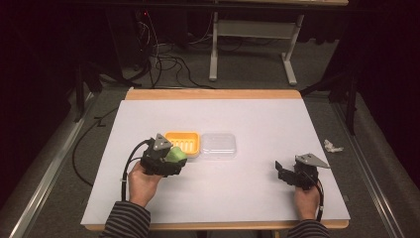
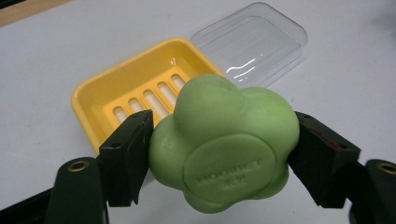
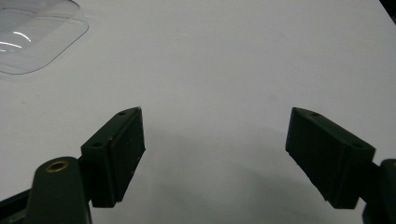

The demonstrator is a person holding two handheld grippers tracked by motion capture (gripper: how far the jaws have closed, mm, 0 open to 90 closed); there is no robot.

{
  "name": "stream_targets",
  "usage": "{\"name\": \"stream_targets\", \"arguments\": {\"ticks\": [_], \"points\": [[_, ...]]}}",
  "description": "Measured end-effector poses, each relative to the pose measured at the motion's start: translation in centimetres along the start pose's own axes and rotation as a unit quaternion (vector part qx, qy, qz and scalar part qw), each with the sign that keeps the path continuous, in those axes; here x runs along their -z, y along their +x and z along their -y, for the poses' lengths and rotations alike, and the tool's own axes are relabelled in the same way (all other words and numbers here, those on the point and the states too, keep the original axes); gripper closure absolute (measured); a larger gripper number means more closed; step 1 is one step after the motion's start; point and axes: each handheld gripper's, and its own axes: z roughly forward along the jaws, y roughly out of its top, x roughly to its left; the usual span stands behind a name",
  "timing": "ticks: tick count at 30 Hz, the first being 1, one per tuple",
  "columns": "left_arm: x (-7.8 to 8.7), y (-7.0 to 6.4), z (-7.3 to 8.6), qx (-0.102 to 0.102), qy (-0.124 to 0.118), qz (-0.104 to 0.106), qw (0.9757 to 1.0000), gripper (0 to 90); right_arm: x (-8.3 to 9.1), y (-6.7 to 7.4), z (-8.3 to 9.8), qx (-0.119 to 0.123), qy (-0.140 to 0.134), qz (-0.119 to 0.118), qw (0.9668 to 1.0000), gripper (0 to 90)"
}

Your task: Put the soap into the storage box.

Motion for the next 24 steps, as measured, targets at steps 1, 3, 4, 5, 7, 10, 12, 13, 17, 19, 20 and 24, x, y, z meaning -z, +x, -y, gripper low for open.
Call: {"name": "stream_targets", "arguments": {"ticks": [1,3,4,5,7,10,12,13,17,19,20,24], "points": [[0.0,0.0,-0.1,0.000,-0.001,0.000,1.0000,27.8,0.0,0.0,0.0,0.000,0.001,0.000,1.0000,20.2],[-0.2,0.0,-0.3,-0.001,-0.001,0.000,1.0000,27.8,0.0,0.0,0.0,0.001,0.002,0.001,1.0000,20.1],[-0.2,-0.1,-0.3,-0.001,0.000,0.001,1.0000,27.8,0.0,0.0,0.0,-0.001,0.002,0.001,1.0000,20.1],[-0.2,-0.1,-0.3,-0.001,0.000,0.001,1.0000,27.8,0.0,0.0,0.0,-0.001,0.002,0.001,1.0000,20.1],[-0.5,0.0,-0.4,-0.001,0.003,-0.001,1.0000,27.8,0.0,0.0,0.0,0.000,0.002,0.001,1.0000,20.2],[-0.9,0.3,-0.6,0.007,0.004,-0.003,1.0000,27.8,0.0,0.0,0.0,0.000,0.001,0.001,1.0000,20.1],[-1.1,0.5,-0.9,0.013,0.003,-0.005,0.9999,27.8,0.0,0.0,0.0,0.000,0.002,0.001,1.0000,20.1],[-1.2,0.6,-1.0,0.014,0.001,-0.007,0.9999,27.8,0.0,0.0,0.0,0.000,0.002,0.001,1.0000,20.2],[-1.6,0.6,-1.5,0.011,0.001,-0.010,0.9999,27.8,0.0,0.0,0.0,0.000,0.002,0.001,1.0000,20.1],[-1.8,0.6,-1.7,0.008,0.003,-0.012,0.9999,27.8,0.0,0.0,0.0,0.000,0.002,0.001,1.0000,20.2],[-1.8,0.6,-1.7,0.008,0.003,-0.012,0.9999,27.8,0.0,0.0,0.0,0.000,0.002,0.001,1.0000,20.2],[-2.4,0.9,-1.8,0.011,0.005,-0.018,0.9998,27.8,0.0,0.0,0.0,0.001,0.003,0.000,1.0000,20.1]]}}
